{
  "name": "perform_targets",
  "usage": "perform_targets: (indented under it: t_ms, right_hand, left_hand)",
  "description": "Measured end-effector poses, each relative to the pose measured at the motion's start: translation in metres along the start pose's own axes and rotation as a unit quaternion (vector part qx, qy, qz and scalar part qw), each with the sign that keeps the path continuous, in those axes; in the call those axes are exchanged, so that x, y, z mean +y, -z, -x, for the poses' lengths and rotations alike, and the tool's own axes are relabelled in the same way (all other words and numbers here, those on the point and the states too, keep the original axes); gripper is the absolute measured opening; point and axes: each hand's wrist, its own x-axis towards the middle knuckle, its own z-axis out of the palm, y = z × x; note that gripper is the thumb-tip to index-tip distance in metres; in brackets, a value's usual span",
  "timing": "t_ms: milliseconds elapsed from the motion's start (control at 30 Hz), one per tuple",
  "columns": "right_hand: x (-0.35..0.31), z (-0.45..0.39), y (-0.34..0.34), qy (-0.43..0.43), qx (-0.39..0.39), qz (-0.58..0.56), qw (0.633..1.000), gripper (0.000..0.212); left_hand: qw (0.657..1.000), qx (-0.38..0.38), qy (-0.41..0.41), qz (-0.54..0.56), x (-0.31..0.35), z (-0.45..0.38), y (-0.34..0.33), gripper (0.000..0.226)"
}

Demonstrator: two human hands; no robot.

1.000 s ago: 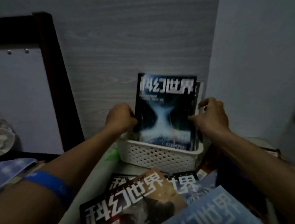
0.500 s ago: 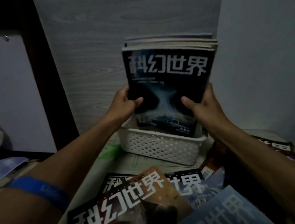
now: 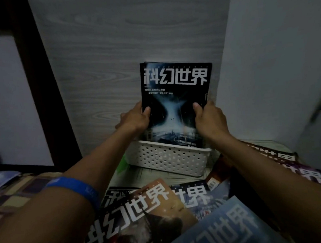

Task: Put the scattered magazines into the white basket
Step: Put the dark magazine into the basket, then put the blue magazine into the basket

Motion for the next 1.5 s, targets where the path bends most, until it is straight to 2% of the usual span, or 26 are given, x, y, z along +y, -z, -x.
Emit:
perform_targets:
  t_ms: [100, 200, 333, 433, 500, 567, 633, 700, 800, 900, 967, 1033, 1067, 1100, 1133, 1200, 1267, 1300, 1400, 1467, 1500]
  right_hand:
    - [0.003, 0.0, -0.004, 0.001, 0.015, 0.001, 1.0, 0.045]
    - [0.004, 0.001, -0.005, -0.015, 0.04, -0.028, 0.999, 0.041]
    - [0.007, 0.017, 0.011, -0.037, 0.107, -0.074, 0.991, 0.063]
    - [0.012, 0.043, 0.029, 0.005, 0.097, -0.084, 0.992, 0.047]
    - [0.01, 0.07, 0.05, 0.052, 0.05, -0.095, 0.993, 0.029]
    - [0.006, 0.104, 0.07, 0.086, -0.074, -0.092, 0.989, 0.015]
    - [0.002, 0.143, 0.091, 0.106, -0.209, -0.038, 0.971, 0.003]
    - [-0.004, 0.17, 0.11, 0.148, -0.303, 0.051, 0.94, 0.02]
    - [-0.008, 0.187, 0.139, 0.148, -0.397, 0.194, 0.885, 0.056]
    - [0.004, 0.197, 0.164, 0.094, -0.413, 0.313, 0.85, 0.108]
    - [0.016, 0.209, 0.172, 0.085, -0.372, 0.341, 0.859, 0.117]
    - [0.026, 0.222, 0.172, 0.054, -0.309, 0.287, 0.905, 0.104]
    - [0.029, 0.227, 0.172, 0.024, -0.289, 0.243, 0.926, 0.096]
    - [0.03, 0.232, 0.174, -0.009, -0.274, 0.193, 0.942, 0.086]
    - [0.03, 0.233, 0.176, -0.042, -0.259, 0.134, 0.956, 0.075]
    - [0.03, 0.23, 0.181, -0.115, -0.215, -0.058, 0.968, 0.059]
    - [0.02, 0.219, 0.193, -0.161, -0.178, -0.264, 0.934, 0.04]
    - [0.01, 0.213, 0.2, -0.157, -0.175, -0.328, 0.915, 0.03]
    - [-0.024, 0.197, 0.21, -0.099, -0.193, -0.433, 0.875, 0.01]
    - [-0.045, 0.191, 0.211, -0.057, -0.169, -0.465, 0.867, 0.008]
    - [-0.053, 0.19, 0.209, -0.047, -0.165, -0.47, 0.866, 0.011]
  left_hand:
    - [0.999, 0.004, -0.003, -0.039, -0.002, 0.005, -0.005, 0.042]
    - [0.999, 0.04, 0.0, -0.024, -0.003, 0.009, -0.008, 0.038]
    - [0.984, 0.162, -0.005, 0.08, 0.004, 0.024, 0.001, 0.045]
    - [0.967, 0.176, -0.008, 0.184, 0.003, 0.046, 0.016, 0.036]
    - [0.962, 0.206, -0.026, 0.177, -0.004, 0.078, 0.029, 0.022]
    - [0.964, 0.224, -0.048, 0.132, -0.017, 0.117, 0.038, 0.012]
    - [0.965, 0.221, -0.012, 0.139, -0.03, 0.163, 0.045, 0.011]
    - [0.962, 0.236, 0.016, 0.134, -0.039, 0.205, 0.057, 0.011]
    - [0.978, 0.188, -0.032, 0.088, -0.036, 0.268, 0.066, 0.011]
    - [0.995, 0.019, -0.026, 0.093, -0.015, 0.316, 0.061, 0.004]
    - [0.976, -0.088, 0.018, 0.197, 0.005, 0.333, 0.057, 0.014]
    - [0.923, -0.142, 0.101, 0.344, 0.027, 0.342, 0.052, 0.043]
    - [0.887, -0.141, 0.137, 0.417, 0.038, 0.346, 0.05, 0.059]
    - [0.859, -0.117, 0.156, 0.472, 0.048, 0.351, 0.048, 0.074]
    - [0.846, -0.076, 0.153, 0.506, 0.057, 0.354, 0.048, 0.081]
    - [0.83, 0.001, 0.106, 0.548, 0.072, 0.356, 0.057, 0.074]
    - [0.8, 0.035, 0.038, 0.598, 0.087, 0.346, 0.083, 0.061]
    - [0.785, 0.042, 0.003, 0.618, 0.095, 0.338, 0.099, 0.056]
    - [0.767, 0.066, -0.107, 0.629, 0.11, 0.313, 0.138, 0.044]
    - [0.765, 0.095, -0.139, 0.621, 0.109, 0.299, 0.149, 0.037]
    - [0.775, 0.112, -0.138, 0.607, 0.103, 0.293, 0.149, 0.033]
